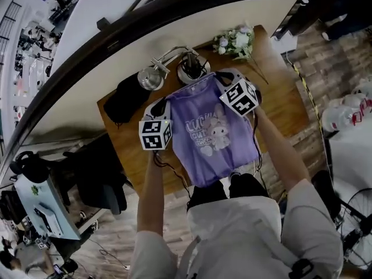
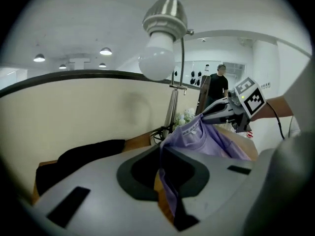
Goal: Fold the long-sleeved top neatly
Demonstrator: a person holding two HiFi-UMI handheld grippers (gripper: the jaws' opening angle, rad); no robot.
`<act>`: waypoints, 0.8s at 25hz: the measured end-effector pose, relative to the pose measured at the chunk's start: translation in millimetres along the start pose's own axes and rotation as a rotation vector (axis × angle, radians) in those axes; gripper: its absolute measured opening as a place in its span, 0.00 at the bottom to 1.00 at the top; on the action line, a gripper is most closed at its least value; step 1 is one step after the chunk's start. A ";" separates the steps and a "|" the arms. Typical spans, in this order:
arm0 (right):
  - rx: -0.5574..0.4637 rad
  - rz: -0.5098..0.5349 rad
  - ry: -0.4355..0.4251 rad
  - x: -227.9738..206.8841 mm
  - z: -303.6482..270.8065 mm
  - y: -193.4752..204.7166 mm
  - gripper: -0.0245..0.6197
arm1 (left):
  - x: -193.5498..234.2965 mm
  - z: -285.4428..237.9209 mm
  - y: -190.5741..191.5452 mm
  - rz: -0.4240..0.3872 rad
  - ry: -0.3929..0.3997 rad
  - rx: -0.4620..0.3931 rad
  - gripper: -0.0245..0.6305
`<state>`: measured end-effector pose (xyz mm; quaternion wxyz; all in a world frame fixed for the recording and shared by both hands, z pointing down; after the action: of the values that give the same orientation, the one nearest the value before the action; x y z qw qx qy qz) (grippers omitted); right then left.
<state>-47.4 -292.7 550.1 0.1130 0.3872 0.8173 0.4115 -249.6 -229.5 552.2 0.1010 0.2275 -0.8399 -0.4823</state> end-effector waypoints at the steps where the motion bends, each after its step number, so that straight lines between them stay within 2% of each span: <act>1: 0.010 -0.011 0.007 -2.9 -8.4 3.1 0.11 | 3.9 -8.5 3.3 0.000 0.004 0.005 0.09; 8: 0.035 -0.119 0.090 -22.9 -51.0 21.2 0.10 | 18.6 -64.5 22.0 0.004 -0.005 0.033 0.09; 14: 0.072 -0.175 0.124 -21.7 -66.8 45.0 0.11 | 12.4 -83.0 41.6 0.021 0.000 0.078 0.09; 18: 0.059 -0.240 0.179 -30.3 -59.3 52.5 0.24 | 11.2 -85.2 46.6 0.044 -0.012 0.103 0.11; 20: 0.038 -0.265 0.191 -34.1 -48.5 53.3 0.28 | 13.4 -81.4 46.1 0.058 -0.024 0.102 0.18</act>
<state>-20.0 -326.6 616.9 0.0806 0.2374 0.8758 0.4124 -242.7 -278.3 632.9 0.0934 0.2021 -0.8707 -0.4385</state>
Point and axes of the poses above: the fingertips, and each gripper's own axes: z backward along the fingers, x to its left, y out of its underside, the point moved 3 cm from there along z, backward along the fingers, and after that the axes turned 8 degrees about -z, right-handed, at the moved point
